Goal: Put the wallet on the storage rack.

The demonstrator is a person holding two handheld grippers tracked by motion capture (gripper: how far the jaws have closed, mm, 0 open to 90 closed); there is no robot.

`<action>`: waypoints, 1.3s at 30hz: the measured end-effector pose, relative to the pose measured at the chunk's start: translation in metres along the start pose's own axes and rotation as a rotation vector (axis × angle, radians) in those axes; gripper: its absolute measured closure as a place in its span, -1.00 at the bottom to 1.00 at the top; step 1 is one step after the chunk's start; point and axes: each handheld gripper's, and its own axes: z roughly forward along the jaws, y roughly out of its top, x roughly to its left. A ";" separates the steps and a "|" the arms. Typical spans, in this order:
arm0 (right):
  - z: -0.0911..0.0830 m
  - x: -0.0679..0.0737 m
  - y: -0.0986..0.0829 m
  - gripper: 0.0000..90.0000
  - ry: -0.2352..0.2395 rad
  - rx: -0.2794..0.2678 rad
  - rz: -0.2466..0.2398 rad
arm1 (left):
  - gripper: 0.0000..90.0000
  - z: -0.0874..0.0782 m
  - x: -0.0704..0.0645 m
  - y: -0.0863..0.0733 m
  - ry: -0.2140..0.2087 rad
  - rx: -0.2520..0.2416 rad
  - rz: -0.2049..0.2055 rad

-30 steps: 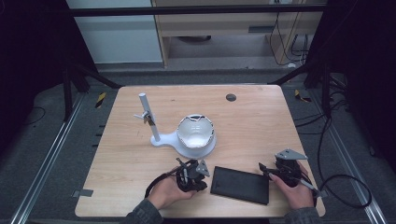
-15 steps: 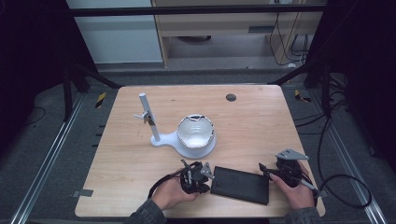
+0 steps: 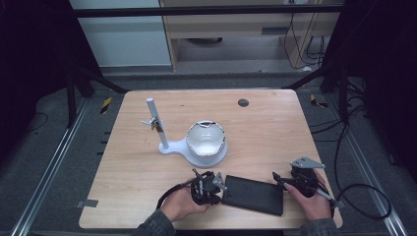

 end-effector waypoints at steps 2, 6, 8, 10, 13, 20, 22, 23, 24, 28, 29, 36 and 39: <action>0.000 0.000 0.000 -0.59 -0.001 -0.001 -0.004 | 0.99 0.000 0.000 0.000 -0.002 -0.001 -0.001; 0.000 0.000 0.000 -0.59 0.001 -0.001 0.002 | 0.99 0.002 -0.001 0.000 -0.019 0.001 -0.001; 0.000 0.000 0.000 -0.59 -0.001 -0.003 0.000 | 0.98 0.002 -0.001 0.000 -0.021 -0.003 -0.003; -0.001 0.000 0.000 -0.59 0.000 -0.005 0.001 | 0.98 0.001 0.000 -0.001 -0.028 -0.013 -0.010; -0.001 0.001 0.000 -0.59 0.001 -0.007 -0.002 | 0.98 0.000 0.001 -0.003 -0.034 -0.033 -0.019; -0.002 0.005 0.001 -0.59 0.018 -0.007 -0.013 | 0.97 -0.002 0.001 -0.003 -0.033 -0.064 -0.022; -0.002 0.006 0.001 -0.60 0.026 -0.002 -0.014 | 0.97 -0.002 0.002 -0.003 -0.037 -0.071 -0.022; -0.002 0.007 0.001 -0.60 0.029 -0.005 -0.019 | 0.97 -0.003 0.001 -0.003 -0.036 -0.073 -0.023; -0.002 0.008 0.001 -0.60 0.031 -0.004 -0.025 | 0.97 -0.003 0.001 -0.003 -0.034 -0.078 -0.025; -0.001 0.012 0.001 -0.61 0.046 0.000 -0.036 | 0.95 -0.003 0.001 -0.003 -0.043 -0.079 -0.023; -0.001 0.012 0.001 -0.62 0.047 0.002 -0.036 | 0.95 -0.003 0.001 -0.003 -0.042 -0.078 -0.023; -0.001 0.012 0.001 -0.63 0.050 0.003 -0.035 | 0.92 -0.003 0.002 -0.003 -0.059 -0.090 -0.025; -0.001 0.013 0.001 -0.63 0.052 -0.001 -0.037 | 0.92 -0.004 0.003 -0.003 -0.057 -0.092 -0.026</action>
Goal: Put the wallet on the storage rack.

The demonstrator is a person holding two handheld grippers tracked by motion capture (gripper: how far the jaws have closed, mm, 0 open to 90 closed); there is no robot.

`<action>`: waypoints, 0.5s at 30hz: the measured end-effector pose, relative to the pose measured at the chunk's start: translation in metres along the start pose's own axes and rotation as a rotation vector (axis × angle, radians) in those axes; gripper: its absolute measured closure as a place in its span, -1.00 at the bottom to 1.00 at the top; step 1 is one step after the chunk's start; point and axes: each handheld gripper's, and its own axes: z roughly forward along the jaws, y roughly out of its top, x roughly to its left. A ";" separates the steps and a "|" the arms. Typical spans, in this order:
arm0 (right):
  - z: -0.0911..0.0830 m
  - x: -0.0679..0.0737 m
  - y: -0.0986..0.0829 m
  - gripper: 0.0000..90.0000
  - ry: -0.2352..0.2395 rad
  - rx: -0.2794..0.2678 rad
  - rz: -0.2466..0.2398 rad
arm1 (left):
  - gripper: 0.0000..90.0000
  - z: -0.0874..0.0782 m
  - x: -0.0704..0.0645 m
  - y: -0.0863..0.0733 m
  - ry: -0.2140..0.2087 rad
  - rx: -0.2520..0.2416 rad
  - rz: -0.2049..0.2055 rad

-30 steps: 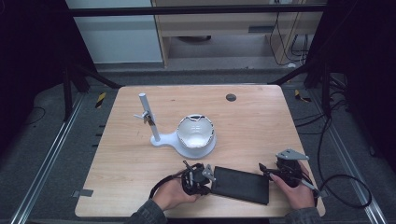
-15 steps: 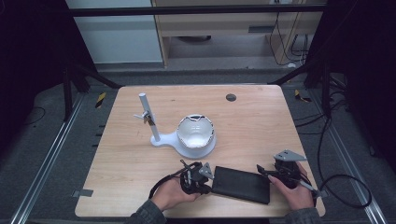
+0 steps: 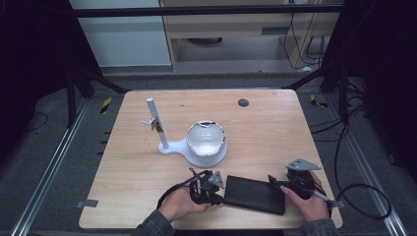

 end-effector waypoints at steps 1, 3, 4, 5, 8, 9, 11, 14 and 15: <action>-0.001 0.001 0.000 -0.63 0.000 -0.004 0.001 | 0.92 0.000 0.000 0.000 0.000 0.001 0.000; -0.003 0.002 0.002 -0.63 0.002 -0.015 -0.003 | 0.92 0.000 0.000 0.000 0.002 -0.009 -0.006; -0.006 0.006 0.003 -0.63 0.012 -0.027 -0.011 | 0.93 -0.002 0.000 0.001 0.008 -0.020 -0.007; -0.006 0.006 0.003 -0.63 0.012 -0.027 -0.011 | 0.93 -0.002 0.000 0.001 0.008 -0.020 -0.007; -0.013 0.015 0.008 -0.65 0.033 -0.041 -0.036 | 0.93 -0.004 0.001 0.001 0.012 -0.046 -0.020; -0.017 0.020 0.009 -0.66 0.042 -0.041 -0.042 | 0.93 -0.005 0.001 0.002 0.016 -0.050 -0.021; -0.025 0.029 0.012 -0.67 0.061 -0.044 -0.069 | 0.94 -0.006 0.001 0.003 0.018 -0.055 -0.020; -0.037 0.044 0.013 -0.68 0.098 -0.034 -0.131 | 0.94 -0.006 0.002 0.004 0.020 -0.061 -0.020; -0.040 0.048 0.013 -0.69 0.104 -0.025 -0.155 | 0.94 -0.007 0.002 0.004 0.024 -0.059 -0.020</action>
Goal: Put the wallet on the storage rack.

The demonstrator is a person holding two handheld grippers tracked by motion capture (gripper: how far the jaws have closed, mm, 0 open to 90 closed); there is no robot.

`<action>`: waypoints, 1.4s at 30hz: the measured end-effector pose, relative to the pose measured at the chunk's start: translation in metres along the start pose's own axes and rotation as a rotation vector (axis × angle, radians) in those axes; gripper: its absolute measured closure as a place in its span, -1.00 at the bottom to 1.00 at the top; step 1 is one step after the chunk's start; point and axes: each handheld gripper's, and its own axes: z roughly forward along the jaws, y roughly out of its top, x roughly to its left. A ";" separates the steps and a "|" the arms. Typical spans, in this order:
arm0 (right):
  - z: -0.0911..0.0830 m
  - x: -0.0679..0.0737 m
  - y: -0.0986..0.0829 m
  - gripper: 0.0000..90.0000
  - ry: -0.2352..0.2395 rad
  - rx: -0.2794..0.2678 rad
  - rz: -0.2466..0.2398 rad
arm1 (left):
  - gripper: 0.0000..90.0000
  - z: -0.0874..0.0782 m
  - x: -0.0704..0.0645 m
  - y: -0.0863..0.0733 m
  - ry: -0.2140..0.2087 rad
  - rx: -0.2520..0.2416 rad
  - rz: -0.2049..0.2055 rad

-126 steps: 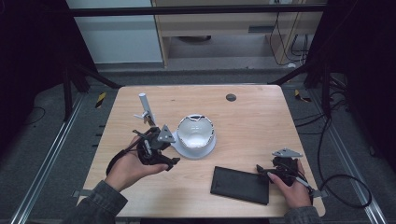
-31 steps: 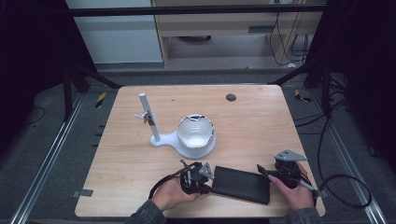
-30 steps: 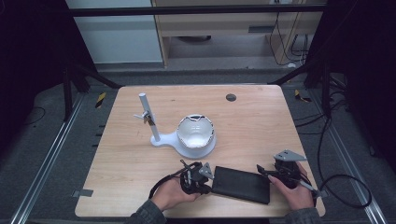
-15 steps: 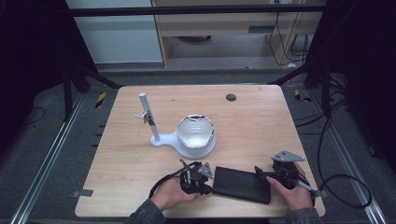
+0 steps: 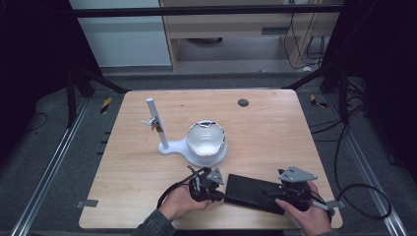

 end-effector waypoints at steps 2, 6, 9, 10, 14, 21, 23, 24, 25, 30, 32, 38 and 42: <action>-0.003 0.008 0.000 -0.70 0.011 0.014 -0.029 | 0.94 -0.001 0.001 0.001 -0.002 -0.005 -0.003; -0.003 0.019 -0.001 -0.71 0.030 0.027 -0.070 | 0.94 -0.005 0.003 0.005 0.001 -0.018 -0.006; 0.000 0.031 0.000 -0.75 0.050 0.059 -0.116 | 0.94 -0.007 0.004 0.008 0.000 -0.023 -0.007; 0.000 0.031 0.000 -0.75 0.050 0.059 -0.116 | 0.94 -0.007 0.004 0.008 0.000 -0.023 -0.007; 0.005 0.039 0.002 -0.76 0.053 0.104 -0.178 | 0.94 -0.009 0.006 0.011 -0.001 -0.034 -0.014; 0.016 0.039 0.004 -0.72 0.035 0.158 -0.225 | 0.94 -0.013 0.009 0.017 0.005 -0.051 -0.017; 0.018 0.039 0.006 -0.70 0.030 0.174 -0.230 | 0.94 -0.013 0.010 0.019 0.006 -0.050 -0.018; 0.018 0.039 0.006 -0.70 0.030 0.174 -0.230 | 0.94 -0.013 0.010 0.020 0.005 -0.050 -0.017; 0.019 0.038 0.007 -0.69 0.029 0.180 -0.236 | 0.94 -0.013 0.010 0.021 0.006 -0.049 -0.019; 0.022 0.036 0.011 -0.63 0.017 0.206 -0.252 | 0.93 -0.013 0.012 0.027 0.013 -0.055 -0.022; 0.024 0.033 0.012 -0.58 0.013 0.212 -0.257 | 0.93 -0.013 0.012 0.029 0.021 -0.056 -0.024; 0.026 0.030 0.014 -0.43 -0.004 0.236 -0.273 | 0.93 -0.013 0.013 0.033 0.022 -0.056 -0.025; 0.028 0.030 0.017 -0.32 -0.010 0.252 -0.292 | 0.93 -0.014 0.014 0.035 0.024 -0.059 -0.026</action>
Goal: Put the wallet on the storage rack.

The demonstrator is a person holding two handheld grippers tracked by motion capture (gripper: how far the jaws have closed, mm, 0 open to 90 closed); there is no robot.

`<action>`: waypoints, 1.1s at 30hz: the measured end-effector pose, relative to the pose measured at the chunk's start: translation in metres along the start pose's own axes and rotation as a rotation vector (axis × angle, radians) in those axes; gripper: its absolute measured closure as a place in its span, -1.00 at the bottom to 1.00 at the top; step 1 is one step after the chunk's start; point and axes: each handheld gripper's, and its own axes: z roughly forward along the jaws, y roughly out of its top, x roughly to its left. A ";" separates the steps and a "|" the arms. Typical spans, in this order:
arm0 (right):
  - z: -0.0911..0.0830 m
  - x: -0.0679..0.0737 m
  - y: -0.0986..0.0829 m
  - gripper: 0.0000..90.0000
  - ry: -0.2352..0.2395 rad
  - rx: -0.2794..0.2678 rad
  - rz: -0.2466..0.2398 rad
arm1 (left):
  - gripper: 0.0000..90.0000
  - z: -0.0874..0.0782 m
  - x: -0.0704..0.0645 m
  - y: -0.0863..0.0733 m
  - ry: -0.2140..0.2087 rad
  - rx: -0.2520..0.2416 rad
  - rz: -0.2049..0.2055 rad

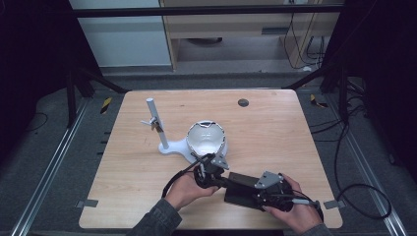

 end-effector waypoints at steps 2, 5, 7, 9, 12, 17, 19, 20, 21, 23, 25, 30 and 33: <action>0.001 0.000 0.002 -0.26 0.002 0.010 -0.008 | 0.93 0.000 0.000 0.001 0.000 -0.002 -0.002; 0.002 -0.001 0.005 -0.13 0.004 0.026 -0.031 | 0.92 -0.001 0.001 0.001 -0.002 -0.010 -0.007; 0.003 -0.001 0.007 -0.05 0.001 0.040 -0.037 | 0.92 -0.002 0.001 0.002 -0.001 -0.014 -0.011; 0.004 -0.001 0.008 0.02 -0.004 0.052 -0.047 | 0.90 -0.003 0.001 0.003 0.002 -0.015 -0.015; 0.005 -0.003 0.011 0.17 -0.013 0.062 -0.065 | 0.84 -0.004 0.001 0.003 0.010 -0.016 -0.019; 0.005 -0.005 0.017 0.50 -0.041 0.099 -0.119 | 0.58 -0.009 0.002 -0.001 0.048 -0.012 -0.030; 0.005 -0.004 0.019 0.61 -0.050 0.117 -0.150 | 0.49 -0.013 0.003 -0.004 0.062 -0.017 -0.033; 0.005 -0.004 0.021 0.67 -0.060 0.124 -0.164 | 0.48 -0.015 0.003 -0.005 0.067 -0.017 -0.037; 0.005 -0.004 0.022 0.74 -0.068 0.125 -0.176 | 0.46 -0.017 0.004 -0.006 0.073 -0.016 -0.039; 0.004 -0.005 0.025 0.81 -0.076 0.126 -0.202 | 0.40 -0.022 0.005 -0.010 0.088 -0.017 -0.044; 0.004 -0.006 0.025 0.84 -0.078 0.127 -0.208 | 0.39 -0.023 0.005 -0.012 0.090 -0.016 -0.045; 0.003 -0.010 0.027 0.87 -0.082 0.121 -0.216 | 0.29 -0.029 0.006 -0.016 0.115 -0.024 -0.045; 0.001 -0.014 0.026 0.87 -0.084 0.101 -0.207 | 0.16 -0.030 0.007 -0.017 0.131 -0.032 -0.045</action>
